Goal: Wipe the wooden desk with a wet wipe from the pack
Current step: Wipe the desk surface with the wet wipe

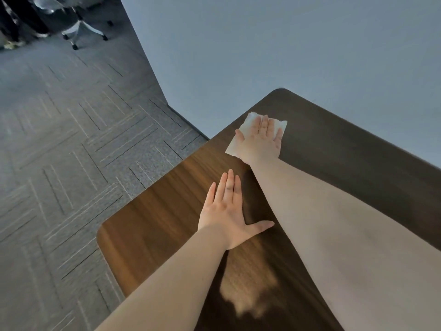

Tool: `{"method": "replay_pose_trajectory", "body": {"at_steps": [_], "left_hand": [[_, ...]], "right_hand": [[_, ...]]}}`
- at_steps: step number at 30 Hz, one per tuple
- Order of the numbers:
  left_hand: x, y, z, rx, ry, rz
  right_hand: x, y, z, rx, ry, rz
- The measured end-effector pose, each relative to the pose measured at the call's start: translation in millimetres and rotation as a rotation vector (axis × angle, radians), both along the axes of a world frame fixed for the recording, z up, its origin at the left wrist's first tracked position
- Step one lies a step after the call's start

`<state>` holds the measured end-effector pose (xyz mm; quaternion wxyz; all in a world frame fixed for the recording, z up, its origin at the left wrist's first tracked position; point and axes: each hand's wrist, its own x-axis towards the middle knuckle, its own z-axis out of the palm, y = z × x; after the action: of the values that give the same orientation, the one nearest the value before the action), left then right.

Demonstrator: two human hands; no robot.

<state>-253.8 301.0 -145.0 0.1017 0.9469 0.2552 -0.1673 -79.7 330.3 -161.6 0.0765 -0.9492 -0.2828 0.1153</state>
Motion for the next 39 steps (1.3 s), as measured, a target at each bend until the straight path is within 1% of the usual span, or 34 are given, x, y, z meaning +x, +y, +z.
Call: {"method": "replay_pose_trajectory", "body": {"at_steps": [4, 9, 12, 17, 20, 26, 31, 39], "left_hand": [[1, 1, 1, 0.004, 0.003, 0.000], [2, 2, 3, 0.007, 0.027, 0.001], [3, 1, 7, 0.012, 0.055, -0.011], [3, -7, 12, 0.113, 0.058, -0.063], [14, -24, 16, 0.138, 0.027, -0.172], [64, -115, 21, 0.091, -0.081, -0.412], [89, -206, 19, 0.025, -0.066, -0.645], [116, -343, 8, -0.044, -0.037, -0.924]], "right_hand": [[2, -9, -1, -0.001, -0.028, 0.030], [-5, -49, 0, 0.002, -0.015, -0.017], [-7, -88, 3, -0.006, 0.021, -0.055], [-11, -162, 8, -0.037, 0.052, -0.152], [-17, -217, 8, -0.037, 0.027, -0.229], [-29, -339, 9, -0.122, 0.034, -0.396], [-42, -433, 9, -0.144, 0.011, -0.541], [-56, -583, 8, -0.197, 0.039, -0.772]]}}
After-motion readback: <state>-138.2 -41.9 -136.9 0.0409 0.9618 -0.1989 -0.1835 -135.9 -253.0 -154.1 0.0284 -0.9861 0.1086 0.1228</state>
